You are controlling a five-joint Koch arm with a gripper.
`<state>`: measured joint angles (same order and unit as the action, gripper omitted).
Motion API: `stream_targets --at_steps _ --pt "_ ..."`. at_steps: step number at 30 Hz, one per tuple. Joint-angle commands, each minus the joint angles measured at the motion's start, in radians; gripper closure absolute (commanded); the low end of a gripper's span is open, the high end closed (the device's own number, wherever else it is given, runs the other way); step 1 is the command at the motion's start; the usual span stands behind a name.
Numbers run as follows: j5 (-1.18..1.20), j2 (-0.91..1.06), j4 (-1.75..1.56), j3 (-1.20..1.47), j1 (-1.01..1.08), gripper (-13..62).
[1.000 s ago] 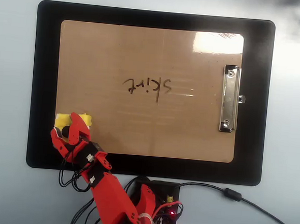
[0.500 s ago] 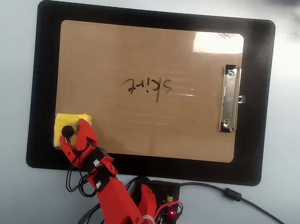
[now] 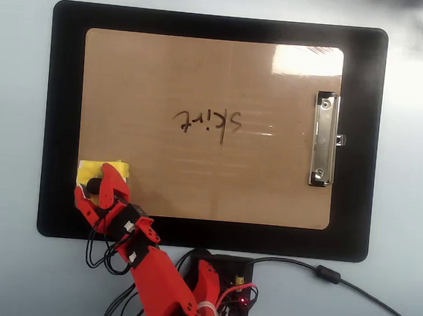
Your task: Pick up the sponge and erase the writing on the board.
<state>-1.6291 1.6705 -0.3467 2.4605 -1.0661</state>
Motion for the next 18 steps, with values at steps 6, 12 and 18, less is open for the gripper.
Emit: stream_targets --at_steps 6,12,18 --pt "-0.008 0.002 -0.044 -0.025 -0.029 17.8" --pt "0.044 -0.034 -0.046 -0.023 -0.028 20.6" --pt "0.064 -0.044 -0.041 -0.021 -0.026 28.7"
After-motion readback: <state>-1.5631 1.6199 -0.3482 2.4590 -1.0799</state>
